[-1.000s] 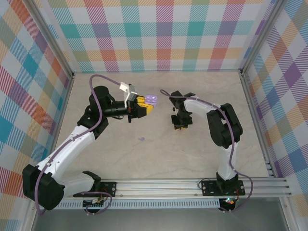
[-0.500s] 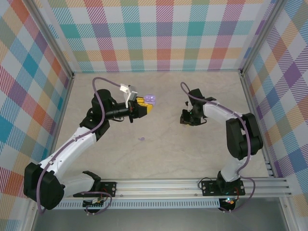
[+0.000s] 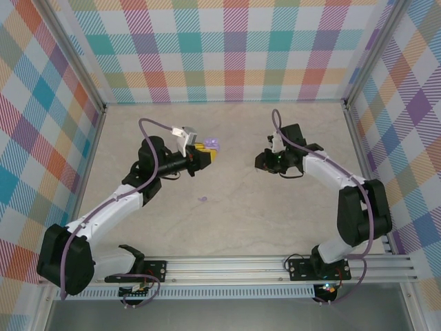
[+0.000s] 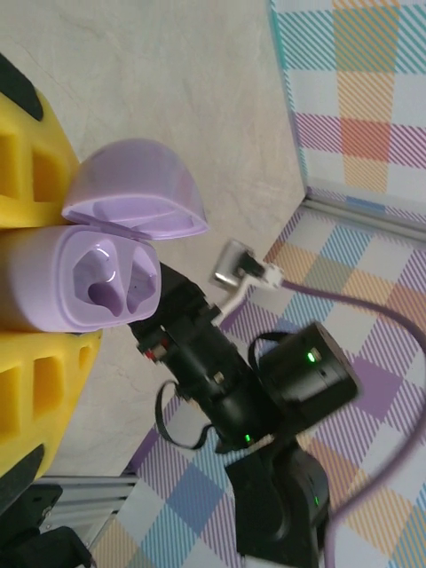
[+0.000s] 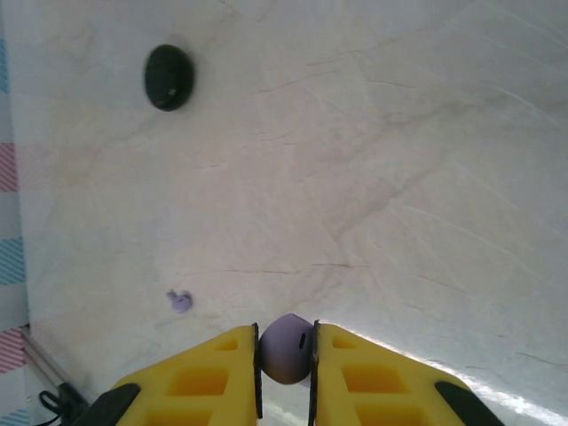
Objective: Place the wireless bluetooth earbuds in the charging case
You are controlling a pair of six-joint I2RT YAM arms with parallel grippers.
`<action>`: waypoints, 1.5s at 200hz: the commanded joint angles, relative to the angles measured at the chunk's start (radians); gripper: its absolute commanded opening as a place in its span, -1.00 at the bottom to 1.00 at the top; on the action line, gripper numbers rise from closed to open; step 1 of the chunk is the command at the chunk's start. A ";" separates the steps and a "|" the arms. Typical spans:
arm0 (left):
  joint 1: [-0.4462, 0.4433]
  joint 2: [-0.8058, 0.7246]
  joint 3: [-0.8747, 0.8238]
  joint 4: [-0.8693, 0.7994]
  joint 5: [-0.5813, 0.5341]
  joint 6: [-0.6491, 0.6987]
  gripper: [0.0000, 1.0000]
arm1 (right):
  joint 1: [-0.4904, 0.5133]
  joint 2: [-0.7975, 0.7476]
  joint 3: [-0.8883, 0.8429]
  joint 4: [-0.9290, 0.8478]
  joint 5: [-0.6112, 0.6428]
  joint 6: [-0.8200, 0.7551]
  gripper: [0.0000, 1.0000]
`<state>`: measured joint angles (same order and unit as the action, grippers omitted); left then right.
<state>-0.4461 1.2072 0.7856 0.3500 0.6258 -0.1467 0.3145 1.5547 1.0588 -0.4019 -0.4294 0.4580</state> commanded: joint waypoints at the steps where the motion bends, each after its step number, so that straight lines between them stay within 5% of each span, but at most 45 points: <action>1: 0.006 0.001 -0.027 0.094 -0.033 -0.010 -0.72 | -0.003 -0.076 -0.003 0.067 -0.102 0.022 -0.63; 100: -0.019 0.066 -0.047 0.219 -0.001 -0.006 -0.71 | 0.011 -0.256 0.067 0.182 -0.323 0.088 -0.60; 300: -0.110 0.029 0.027 0.232 0.069 0.062 -0.71 | 0.231 -0.213 0.244 0.294 -0.271 0.108 -0.60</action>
<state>-0.5411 1.2720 0.7673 0.5377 0.6720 -0.1116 0.5301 1.3277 1.2663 -0.1520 -0.7189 0.5621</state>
